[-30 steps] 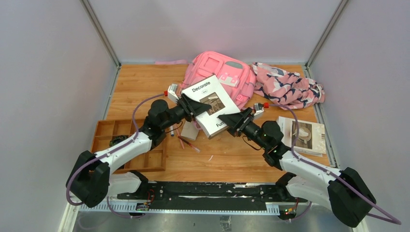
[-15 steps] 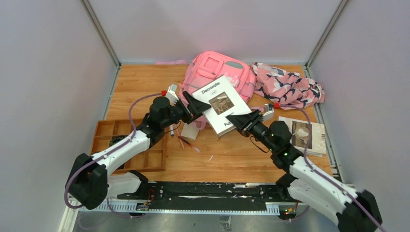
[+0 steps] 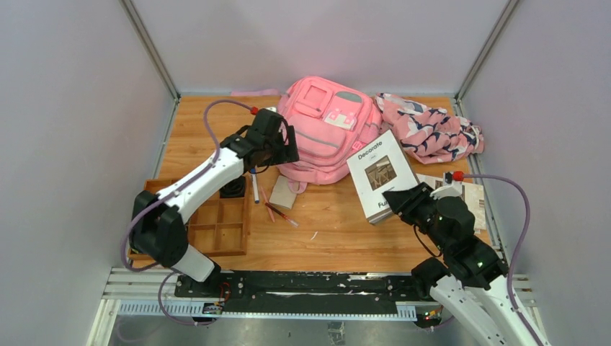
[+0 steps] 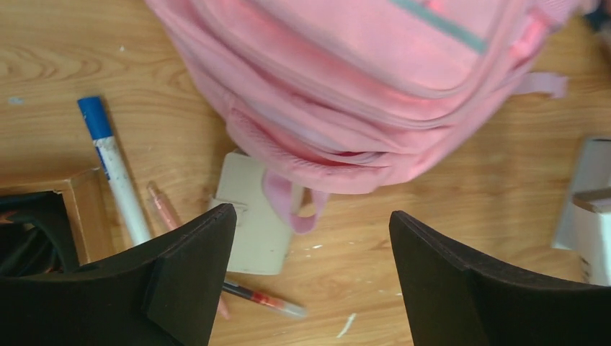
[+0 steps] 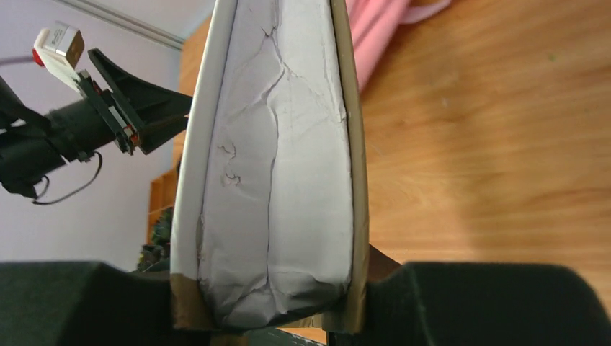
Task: Pack the student bag
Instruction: Place the book in the student bag.
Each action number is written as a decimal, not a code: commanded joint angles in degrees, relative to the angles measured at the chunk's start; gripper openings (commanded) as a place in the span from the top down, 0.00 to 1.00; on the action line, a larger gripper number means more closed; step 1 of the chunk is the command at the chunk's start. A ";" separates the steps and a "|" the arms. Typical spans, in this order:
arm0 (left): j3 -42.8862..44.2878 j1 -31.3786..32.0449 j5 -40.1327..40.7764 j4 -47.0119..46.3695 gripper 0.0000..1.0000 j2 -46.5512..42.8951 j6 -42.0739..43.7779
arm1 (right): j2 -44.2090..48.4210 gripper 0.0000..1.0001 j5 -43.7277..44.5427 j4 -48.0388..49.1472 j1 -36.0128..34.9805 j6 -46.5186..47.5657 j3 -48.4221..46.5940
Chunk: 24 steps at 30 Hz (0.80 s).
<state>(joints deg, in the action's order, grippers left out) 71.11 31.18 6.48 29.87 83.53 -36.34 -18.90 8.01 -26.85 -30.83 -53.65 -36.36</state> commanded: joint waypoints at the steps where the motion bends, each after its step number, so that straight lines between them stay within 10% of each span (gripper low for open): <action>1: 3.61 0.63 5.39 7.82 0.16 6.89 0.31 | 1.29 0.91 2.97 -6.97 0.53 2.87 -0.56; 24: 13.79 0.55 7.03 2.83 0.31 21.97 -10.54 | 3.34 0.90 0.25 -8.72 0.51 1.38 0.41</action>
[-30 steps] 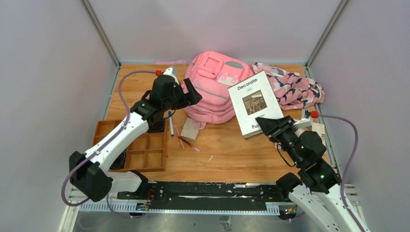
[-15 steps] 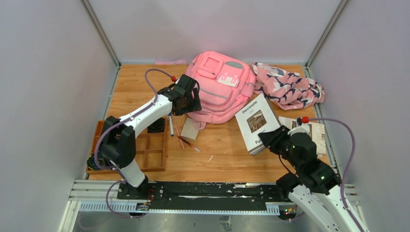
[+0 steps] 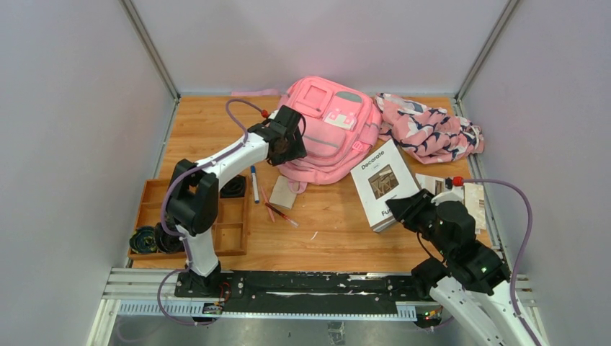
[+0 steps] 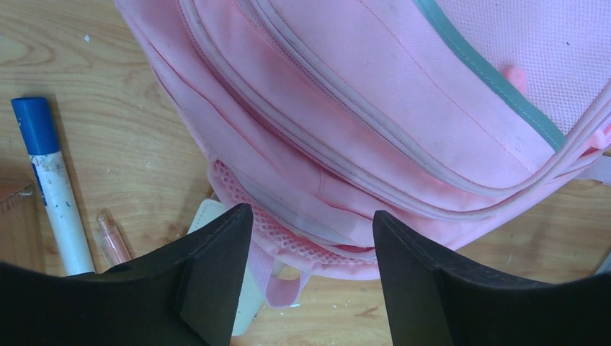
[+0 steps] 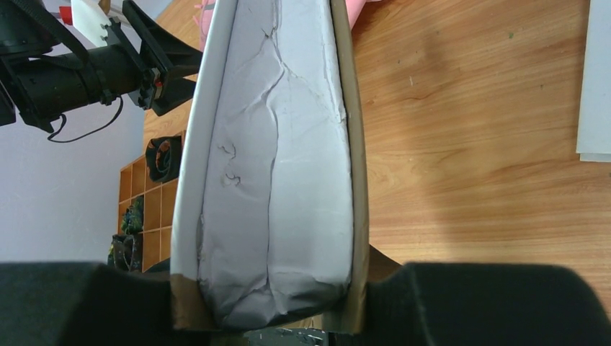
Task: Pack the student bag
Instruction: Place the book in the student bag.
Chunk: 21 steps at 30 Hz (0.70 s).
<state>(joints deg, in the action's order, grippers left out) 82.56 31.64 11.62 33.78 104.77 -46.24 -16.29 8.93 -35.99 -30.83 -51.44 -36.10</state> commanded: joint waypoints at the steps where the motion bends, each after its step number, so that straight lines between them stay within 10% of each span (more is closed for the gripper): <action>1: 2.61 0.09 2.04 -1.00 0.33 1.22 -0.61 | 0.74 0.90 -0.73 0.41 0.55 -0.91 0.22; 13: 5.38 -0.02 1.19 -0.89 0.83 3.93 0.72 | 1.60 0.90 -1.56 -0.31 0.53 -2.05 1.52; 15: 5.21 0.00 1.13 -1.07 0.78 3.63 1.02 | 1.74 0.90 -1.46 -0.35 0.51 -2.08 1.72; 18: 4.49 0.00 1.37 -1.28 0.42 3.34 1.37 | 1.78 0.90 -1.45 -0.39 0.51 -2.17 1.97; 21: 3.84 0.00 1.14 -1.84 0.38 3.69 1.13 | 1.70 0.90 -1.41 -0.39 0.55 -2.17 1.99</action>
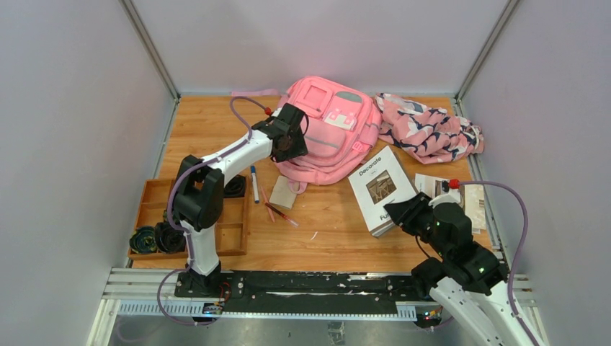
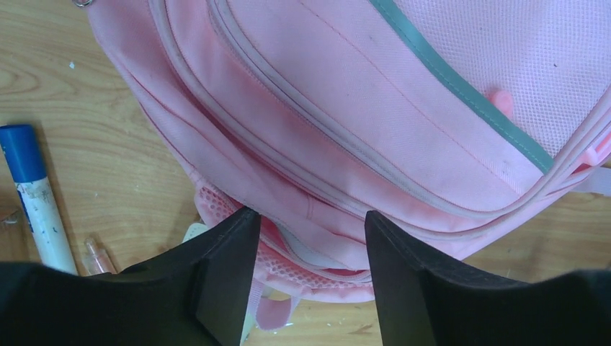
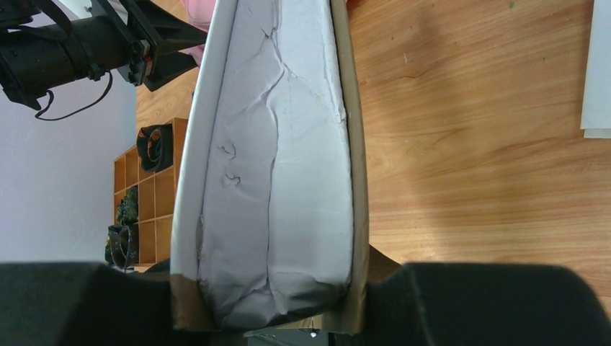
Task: Pack the student bag
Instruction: Place the book in the student bag.
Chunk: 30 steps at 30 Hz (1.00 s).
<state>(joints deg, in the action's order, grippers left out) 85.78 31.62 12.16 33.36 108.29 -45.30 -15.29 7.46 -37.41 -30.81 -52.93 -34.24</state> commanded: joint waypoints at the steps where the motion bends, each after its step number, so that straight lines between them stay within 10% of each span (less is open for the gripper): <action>1: 0.62 0.02 0.58 -1.45 0.40 0.36 -0.19 | 0.64 0.90 0.01 1.07 0.49 -0.62 0.09; 10: 1.52 0.02 -1.21 -2.78 0.76 2.32 0.09 | 0.94 0.90 0.28 0.39 0.54 -0.42 0.34; 12: 2.17 0.02 -2.32 -2.69 0.99 2.53 0.36 | 0.96 0.90 0.27 0.34 0.50 -0.42 0.68; 30: 5.11 0.11 -10.24 -9.61 1.00 -14.02 -4.71 | 3.04 0.92 -6.00 0.32 0.55 3.96 -4.67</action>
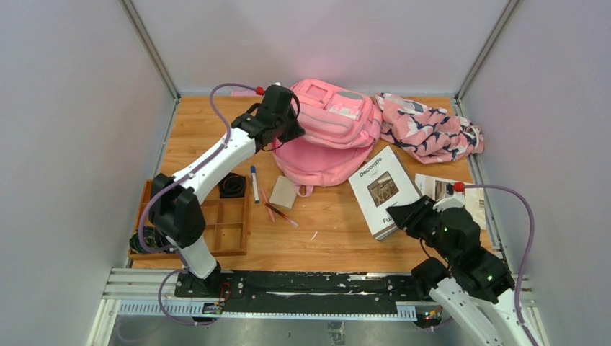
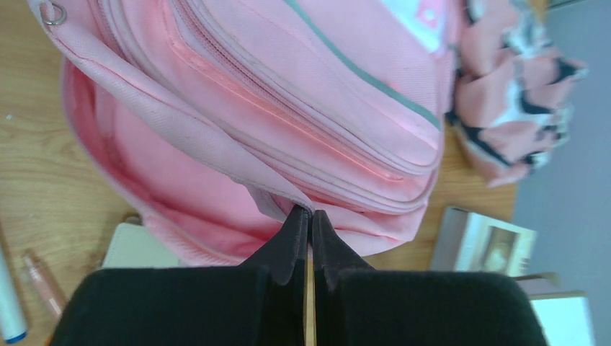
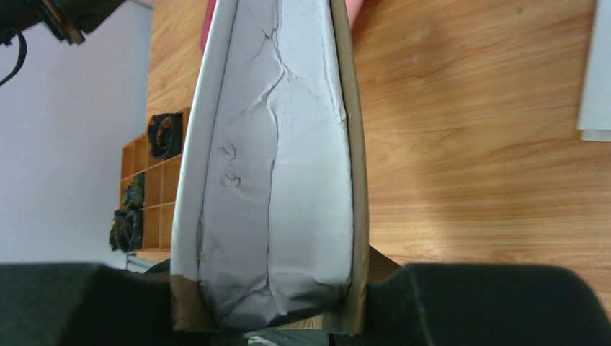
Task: Pack the student bag
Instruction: Place the book in the student bag.
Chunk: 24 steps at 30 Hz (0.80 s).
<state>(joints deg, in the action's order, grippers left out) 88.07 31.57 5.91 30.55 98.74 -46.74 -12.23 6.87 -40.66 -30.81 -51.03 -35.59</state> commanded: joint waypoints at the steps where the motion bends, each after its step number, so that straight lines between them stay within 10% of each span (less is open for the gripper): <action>1: 2.87 0.16 -5.02 -8.39 1.00 -4.78 -4.21 | -0.32 0.92 -8.72 5.63 0.49 1.89 -3.22; 10: 9.14 1.34 -8.62 -11.36 1.00 -2.79 -8.28 | -4.98 0.95 -26.29 29.39 0.52 -15.79 10.87; 24: 9.65 4.46 -11.73 -10.93 1.00 -3.01 -6.94 | -24.25 1.00 -19.83 52.00 0.40 -36.32 15.92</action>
<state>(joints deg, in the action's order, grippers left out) 94.80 33.98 -2.39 23.81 96.95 -54.63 -32.23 -16.36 1.85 -30.81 -78.98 -18.04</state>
